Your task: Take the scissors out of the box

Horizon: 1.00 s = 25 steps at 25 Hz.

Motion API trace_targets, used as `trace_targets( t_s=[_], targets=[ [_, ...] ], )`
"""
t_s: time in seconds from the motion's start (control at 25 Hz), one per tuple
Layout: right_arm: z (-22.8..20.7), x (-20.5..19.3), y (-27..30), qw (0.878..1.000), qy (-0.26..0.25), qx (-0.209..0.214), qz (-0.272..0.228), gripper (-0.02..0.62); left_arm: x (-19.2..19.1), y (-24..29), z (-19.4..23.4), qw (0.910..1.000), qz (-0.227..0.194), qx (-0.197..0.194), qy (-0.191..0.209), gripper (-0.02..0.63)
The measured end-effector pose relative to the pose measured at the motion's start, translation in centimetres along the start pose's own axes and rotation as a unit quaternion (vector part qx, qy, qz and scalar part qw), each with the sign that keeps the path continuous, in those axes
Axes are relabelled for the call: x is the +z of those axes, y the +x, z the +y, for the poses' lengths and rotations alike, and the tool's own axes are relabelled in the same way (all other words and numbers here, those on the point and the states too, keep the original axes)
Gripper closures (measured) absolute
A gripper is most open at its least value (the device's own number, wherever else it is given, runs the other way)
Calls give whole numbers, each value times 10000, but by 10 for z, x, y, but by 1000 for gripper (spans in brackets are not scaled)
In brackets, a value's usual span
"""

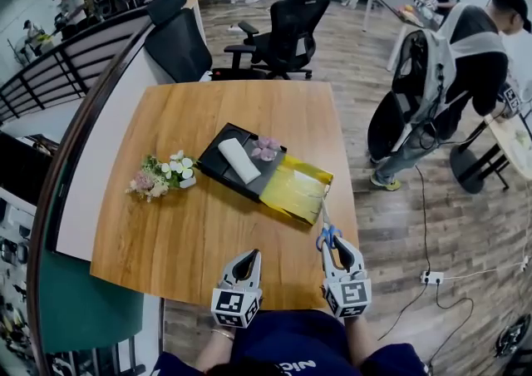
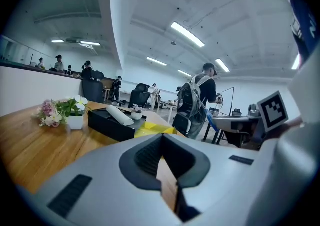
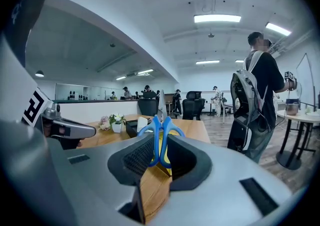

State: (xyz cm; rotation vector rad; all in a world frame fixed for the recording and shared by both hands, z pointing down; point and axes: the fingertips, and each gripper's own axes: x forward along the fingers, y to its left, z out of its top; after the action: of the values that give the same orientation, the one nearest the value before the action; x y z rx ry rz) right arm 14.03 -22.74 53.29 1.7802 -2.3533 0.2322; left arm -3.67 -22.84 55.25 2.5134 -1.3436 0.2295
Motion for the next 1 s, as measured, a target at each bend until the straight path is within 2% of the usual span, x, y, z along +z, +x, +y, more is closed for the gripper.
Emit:
trace_targets(
  t_s=[0.28,1.0],
  targets=[
    [-4,0,2,9999,143,-84,-16,502,-2,1,-5,9995,82,-243,-157,603],
    [-8,9,20,10000,57,-13,-38,503,4,6,11,9998,29,-25,-179,603]
  ],
)
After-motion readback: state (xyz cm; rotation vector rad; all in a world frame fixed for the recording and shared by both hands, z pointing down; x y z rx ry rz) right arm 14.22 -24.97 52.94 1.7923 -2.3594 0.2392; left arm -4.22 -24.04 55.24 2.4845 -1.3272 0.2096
